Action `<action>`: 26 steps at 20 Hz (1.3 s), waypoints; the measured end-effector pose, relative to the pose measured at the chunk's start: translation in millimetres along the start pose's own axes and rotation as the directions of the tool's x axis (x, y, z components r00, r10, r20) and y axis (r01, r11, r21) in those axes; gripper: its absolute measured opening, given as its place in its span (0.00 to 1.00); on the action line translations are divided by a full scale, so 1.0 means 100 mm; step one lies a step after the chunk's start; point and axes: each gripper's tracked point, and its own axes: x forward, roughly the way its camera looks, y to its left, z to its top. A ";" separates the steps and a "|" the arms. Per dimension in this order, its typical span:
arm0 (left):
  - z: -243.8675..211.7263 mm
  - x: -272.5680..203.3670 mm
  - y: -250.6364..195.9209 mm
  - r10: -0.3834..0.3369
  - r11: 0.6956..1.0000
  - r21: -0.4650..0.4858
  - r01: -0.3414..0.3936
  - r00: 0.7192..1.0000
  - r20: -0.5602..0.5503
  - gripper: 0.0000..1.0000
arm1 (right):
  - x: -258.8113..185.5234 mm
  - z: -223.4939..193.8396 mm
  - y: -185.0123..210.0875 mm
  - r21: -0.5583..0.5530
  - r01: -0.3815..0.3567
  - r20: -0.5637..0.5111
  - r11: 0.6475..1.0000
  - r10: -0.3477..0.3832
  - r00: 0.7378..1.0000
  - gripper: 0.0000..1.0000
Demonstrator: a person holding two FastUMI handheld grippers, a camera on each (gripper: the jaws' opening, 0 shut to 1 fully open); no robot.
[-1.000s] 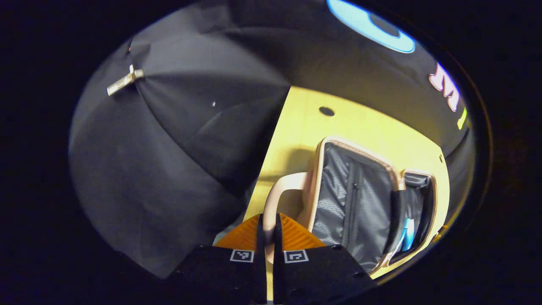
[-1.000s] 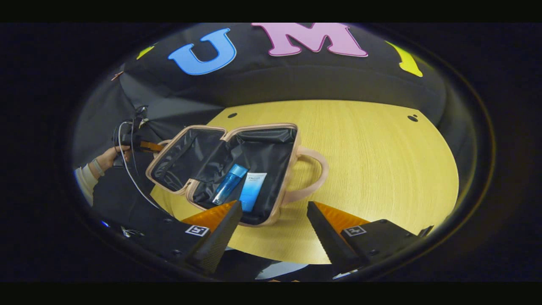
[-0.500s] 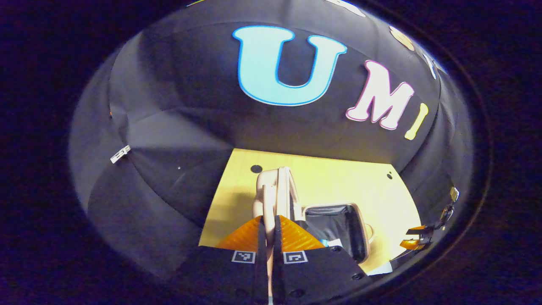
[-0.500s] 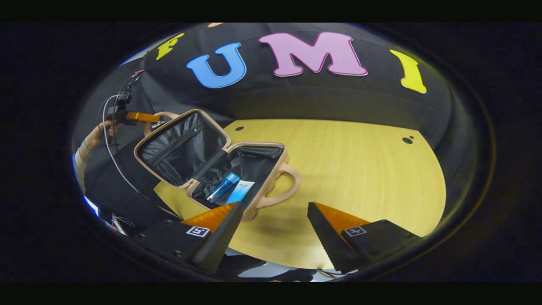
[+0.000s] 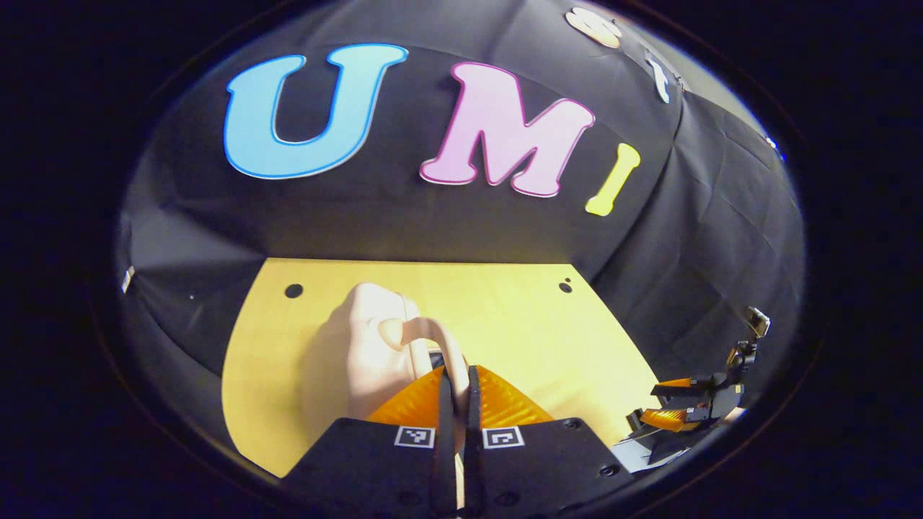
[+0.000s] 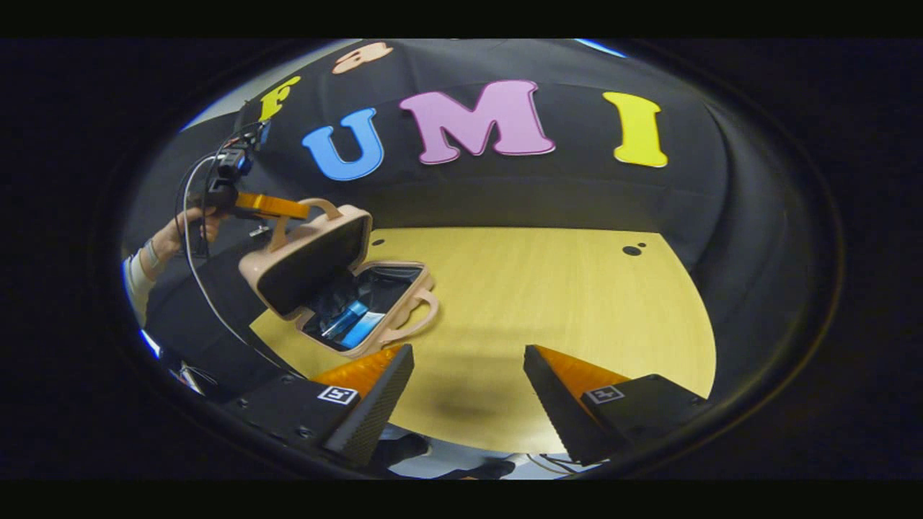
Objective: First open the suitcase, pack the skin care products into it, and then close the suitcase.
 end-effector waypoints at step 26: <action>-0.45 0.72 -0.99 0.231 0.925 0.288 -0.246 0.969 0.087 0.76 | -0.84 0.79 -0.64 0.018 0.238 0.311 0.971 -0.231 0.922 0.98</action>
